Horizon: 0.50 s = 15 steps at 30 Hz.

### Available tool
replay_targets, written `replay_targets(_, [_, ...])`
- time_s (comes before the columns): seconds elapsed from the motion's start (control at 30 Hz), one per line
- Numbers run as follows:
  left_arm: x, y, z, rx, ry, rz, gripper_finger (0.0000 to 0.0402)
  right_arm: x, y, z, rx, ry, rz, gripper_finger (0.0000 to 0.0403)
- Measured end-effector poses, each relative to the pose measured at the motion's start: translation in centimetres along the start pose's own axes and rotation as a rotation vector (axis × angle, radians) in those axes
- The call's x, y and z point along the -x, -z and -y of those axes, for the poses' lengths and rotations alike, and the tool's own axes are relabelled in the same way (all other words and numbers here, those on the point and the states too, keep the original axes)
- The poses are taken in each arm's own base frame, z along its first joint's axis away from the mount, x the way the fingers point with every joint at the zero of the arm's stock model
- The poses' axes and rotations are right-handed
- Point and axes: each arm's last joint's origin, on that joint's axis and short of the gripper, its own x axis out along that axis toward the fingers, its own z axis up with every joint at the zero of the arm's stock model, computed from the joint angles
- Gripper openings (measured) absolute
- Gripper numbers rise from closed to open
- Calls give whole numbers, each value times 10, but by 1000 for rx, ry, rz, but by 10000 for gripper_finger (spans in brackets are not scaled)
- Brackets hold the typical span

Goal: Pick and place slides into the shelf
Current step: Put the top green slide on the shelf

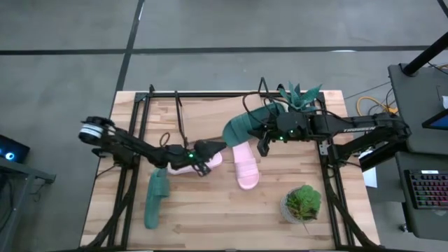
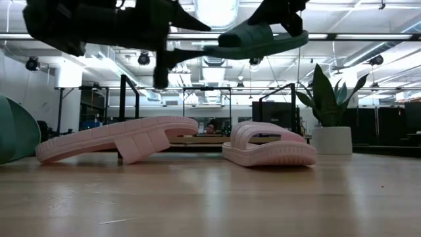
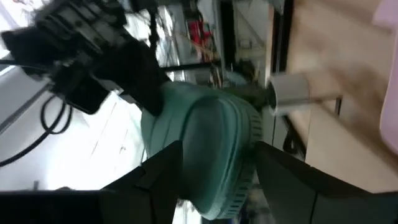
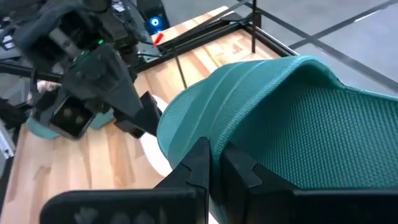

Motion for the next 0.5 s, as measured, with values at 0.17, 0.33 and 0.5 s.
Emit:
replay_targets(0.17, [-17, -10, 8, -94, 20, -91, 184, -1, -1, 5, -2, 21, -4, 12])
replay_targets(0.33, [-29, -15, 13, -137, 64, -249, 184, -1, 0, 6, -3, 25, -7, 12])
replay_targets(0.5, [-34, -16, 13, -126, 68, -320, 184, -1, -1, 5, -8, 23, -3, 12])
